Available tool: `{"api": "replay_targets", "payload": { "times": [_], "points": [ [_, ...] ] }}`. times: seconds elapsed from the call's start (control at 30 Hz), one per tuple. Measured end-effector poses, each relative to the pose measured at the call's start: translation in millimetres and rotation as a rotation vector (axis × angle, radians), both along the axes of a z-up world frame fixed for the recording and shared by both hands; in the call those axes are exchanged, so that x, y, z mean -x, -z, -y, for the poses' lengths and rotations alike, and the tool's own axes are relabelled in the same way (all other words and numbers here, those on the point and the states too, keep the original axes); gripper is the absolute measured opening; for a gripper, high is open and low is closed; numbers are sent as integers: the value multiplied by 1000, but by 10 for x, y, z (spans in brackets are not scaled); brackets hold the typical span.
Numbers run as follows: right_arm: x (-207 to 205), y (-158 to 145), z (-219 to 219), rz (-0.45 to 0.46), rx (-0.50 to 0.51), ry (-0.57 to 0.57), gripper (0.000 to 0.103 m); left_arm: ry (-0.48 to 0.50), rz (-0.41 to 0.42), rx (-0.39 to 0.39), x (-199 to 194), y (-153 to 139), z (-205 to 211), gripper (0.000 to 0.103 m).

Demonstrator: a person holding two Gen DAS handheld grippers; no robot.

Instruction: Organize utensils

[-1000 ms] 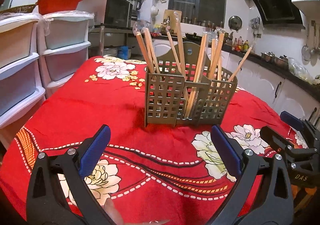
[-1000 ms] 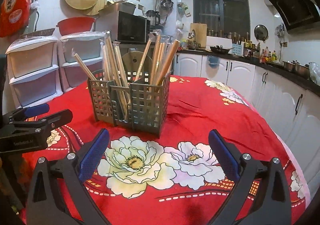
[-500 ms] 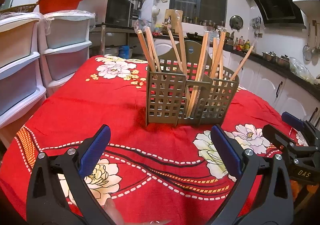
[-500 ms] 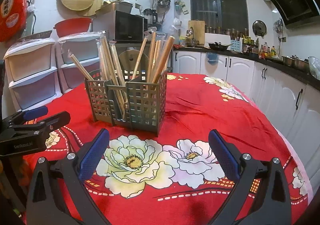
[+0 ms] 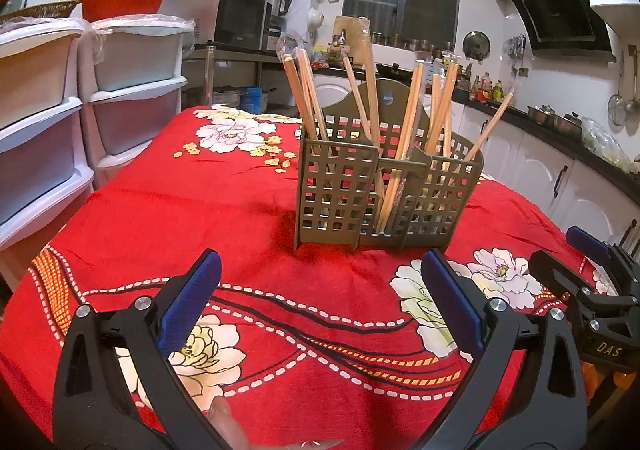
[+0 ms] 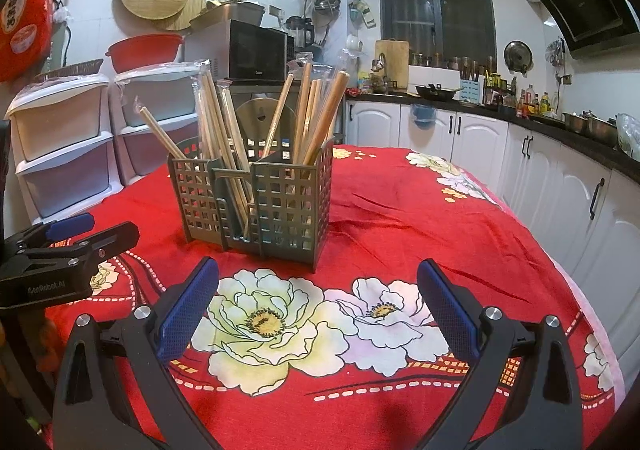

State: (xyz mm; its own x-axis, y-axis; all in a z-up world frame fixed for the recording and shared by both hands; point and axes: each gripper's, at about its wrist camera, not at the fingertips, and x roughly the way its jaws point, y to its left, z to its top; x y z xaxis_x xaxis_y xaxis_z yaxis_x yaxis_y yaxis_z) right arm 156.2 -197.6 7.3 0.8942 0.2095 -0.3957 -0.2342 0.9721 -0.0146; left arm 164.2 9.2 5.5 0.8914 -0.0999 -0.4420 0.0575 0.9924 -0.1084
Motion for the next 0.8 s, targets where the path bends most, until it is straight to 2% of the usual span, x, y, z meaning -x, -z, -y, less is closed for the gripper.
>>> {"api": "replay_targets", "payload": {
  "times": [0.8],
  "points": [
    [3, 9, 3, -1, -1, 3, 96, -8, -11, 10, -35, 21, -36, 92]
  ]
}}
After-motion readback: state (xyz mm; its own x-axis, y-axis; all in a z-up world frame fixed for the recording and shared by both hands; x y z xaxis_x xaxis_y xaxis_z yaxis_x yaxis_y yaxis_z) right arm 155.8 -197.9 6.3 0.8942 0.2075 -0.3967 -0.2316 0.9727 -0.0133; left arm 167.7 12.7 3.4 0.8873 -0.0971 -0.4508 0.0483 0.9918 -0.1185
